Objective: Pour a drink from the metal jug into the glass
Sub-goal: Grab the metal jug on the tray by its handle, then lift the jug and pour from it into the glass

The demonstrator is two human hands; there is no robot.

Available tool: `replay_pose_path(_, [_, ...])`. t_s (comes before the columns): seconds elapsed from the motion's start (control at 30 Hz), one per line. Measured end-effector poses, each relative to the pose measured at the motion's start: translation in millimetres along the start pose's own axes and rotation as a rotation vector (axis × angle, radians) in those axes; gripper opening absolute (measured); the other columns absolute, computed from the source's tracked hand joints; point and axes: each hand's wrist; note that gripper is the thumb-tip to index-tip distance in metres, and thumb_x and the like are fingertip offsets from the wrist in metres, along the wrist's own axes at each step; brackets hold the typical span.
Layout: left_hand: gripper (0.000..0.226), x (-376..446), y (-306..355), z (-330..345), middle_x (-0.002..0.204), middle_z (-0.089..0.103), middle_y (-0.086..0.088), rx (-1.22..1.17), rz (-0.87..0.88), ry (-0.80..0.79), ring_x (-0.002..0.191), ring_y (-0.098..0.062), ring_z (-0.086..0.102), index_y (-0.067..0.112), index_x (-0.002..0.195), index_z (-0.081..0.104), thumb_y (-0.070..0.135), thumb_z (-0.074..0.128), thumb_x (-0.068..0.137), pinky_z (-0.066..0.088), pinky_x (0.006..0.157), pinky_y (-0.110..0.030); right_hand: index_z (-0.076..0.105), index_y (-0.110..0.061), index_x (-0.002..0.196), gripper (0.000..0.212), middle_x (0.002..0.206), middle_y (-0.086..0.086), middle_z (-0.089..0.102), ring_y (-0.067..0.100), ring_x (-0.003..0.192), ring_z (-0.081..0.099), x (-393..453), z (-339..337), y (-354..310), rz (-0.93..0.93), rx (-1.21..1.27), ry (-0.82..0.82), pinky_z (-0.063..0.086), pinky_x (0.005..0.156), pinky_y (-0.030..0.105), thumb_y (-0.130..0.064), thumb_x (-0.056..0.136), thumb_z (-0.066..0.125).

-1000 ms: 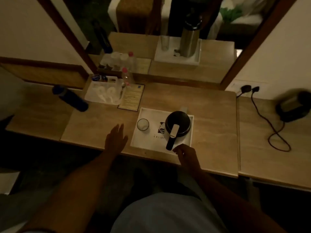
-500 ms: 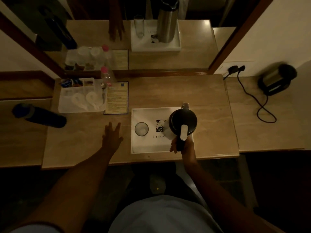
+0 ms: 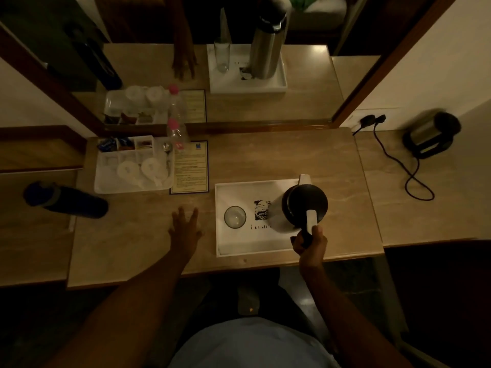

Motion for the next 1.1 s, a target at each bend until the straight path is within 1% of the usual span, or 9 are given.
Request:
replay_pose_path(0.17, [0.082, -3, -3, -1, 0.177, -0.012, -0.013, 0.065, 0.023, 0.022, 0.166, -0.041, -0.005, 0.032, 0.171, 0.008, 0.036, 0.059, 0.108, 0.025, 0.13, -0.06, 0.053, -0.028, 0.044, 0.059, 0.042, -0.008, 0.04, 0.007, 0.038, 0.031, 8, -16, -15, -0.059, -0.133, -0.074, 0.023, 0.051, 0.026, -0.04, 0.099, 0.037])
replay_pose_path(0.33, [0.083, -4, -6, -1, 0.177, -0.01, -0.013, 0.165, 0.027, 0.049, 0.167, -0.039, 0.0, 0.033, 0.171, 0.003, 0.044, 0.056, 0.108, 0.028, 0.131, -0.055, 0.045, -0.012, 0.051, 0.048, 0.042, -0.008, 0.039, 0.007, 0.036, 0.03, 11, -37, -28, -0.082, -0.226, -0.21, 0.022, 0.053, 0.027, -0.033, 0.094, 0.045])
replay_pose_path(0.43, [0.083, -4, -7, 0, 0.177, -0.01, -0.013, 0.173, 0.023, 0.048, 0.167, -0.038, 0.0, 0.033, 0.171, 0.002, 0.045, 0.055, 0.108, 0.025, 0.132, -0.055, 0.047, -0.016, 0.046, 0.049, 0.04, -0.008, 0.04, 0.006, 0.035, 0.031, 6, -44, -44, -0.112, -0.295, -0.321, 0.025, 0.047, 0.023, -0.031, 0.093, 0.046])
replay_pose_path(0.53, [0.084, -4, -6, -1, 0.177, -0.011, -0.013, 0.149, 0.015, 0.039, 0.167, -0.038, -0.003, 0.033, 0.171, 0.002, 0.043, 0.056, 0.108, 0.023, 0.132, -0.055, 0.048, -0.009, 0.047, 0.053, 0.041, -0.005, 0.04, 0.006, 0.035, 0.031, 2, -43, -65, -0.125, -0.351, -0.438, 0.024, 0.043, 0.02, -0.042, 0.088, 0.056])
replay_pose_path(0.6, [0.084, -4, -6, -1, 0.177, -0.011, -0.013, 0.146, 0.009, 0.043, 0.167, -0.038, -0.003, 0.033, 0.171, 0.002, 0.043, 0.056, 0.107, 0.023, 0.132, -0.054, 0.05, -0.004, 0.049, 0.058, 0.041, 0.0, 0.039, 0.007, 0.035, 0.032, 2, -40, -78, -0.141, -0.427, -0.52, 0.024, 0.042, 0.02, -0.05, 0.083, 0.056])
replay_pose_path(0.73, [0.084, -4, -6, -1, 0.178, -0.011, -0.013, 0.136, 0.005, 0.043, 0.167, -0.037, -0.003, 0.034, 0.171, 0.002, 0.044, 0.056, 0.107, 0.022, 0.133, -0.054, 0.056, -0.002, 0.046, 0.067, 0.041, 0.002, 0.045, 0.014, 0.037, 0.038, 5, -31, -93, -0.163, -0.603, -0.641, 0.031, 0.046, 0.025, -0.056, 0.085, 0.056])
replay_pose_path(0.8, [0.084, -4, -6, -1, 0.178, -0.01, -0.013, 0.137, 0.003, 0.048, 0.167, -0.037, -0.003, 0.034, 0.171, 0.002, 0.044, 0.056, 0.107, 0.023, 0.133, -0.053, 0.06, -0.005, 0.048, 0.068, 0.042, 0.004, 0.049, 0.017, 0.038, 0.042, 7, -24, -100, -0.172, -0.715, -0.681, 0.035, 0.049, 0.027, -0.062, 0.086, 0.055])
replay_pose_path(0.93, [0.083, -4, -8, -2, 0.178, -0.01, -0.012, 0.11, 0.004, 0.044, 0.167, -0.036, -0.002, 0.035, 0.171, 0.004, 0.042, 0.056, 0.108, 0.022, 0.132, -0.053, 0.065, -0.023, 0.046, 0.07, 0.04, -0.002, 0.054, 0.011, 0.039, 0.05, 8, -7, -108, -0.162, -0.879, -0.71, 0.043, 0.053, 0.023, -0.085, 0.078, 0.053])
replay_pose_path(1.1, [0.083, -4, -10, -2, 0.178, -0.01, -0.013, 0.099, 0.002, 0.047, 0.167, -0.037, -0.002, 0.035, 0.171, 0.004, 0.042, 0.057, 0.108, 0.021, 0.133, -0.053, 0.068, -0.023, 0.051, 0.077, 0.045, 0.0, 0.059, 0.013, 0.043, 0.056, 8, 11, -112, -0.125, -1.012, -0.762, 0.047, 0.056, 0.026, -0.095, 0.069, 0.049])
Point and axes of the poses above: each hand's wrist, its own x-axis towards the middle knuckle, its own z-axis out of the palm, y = z × x
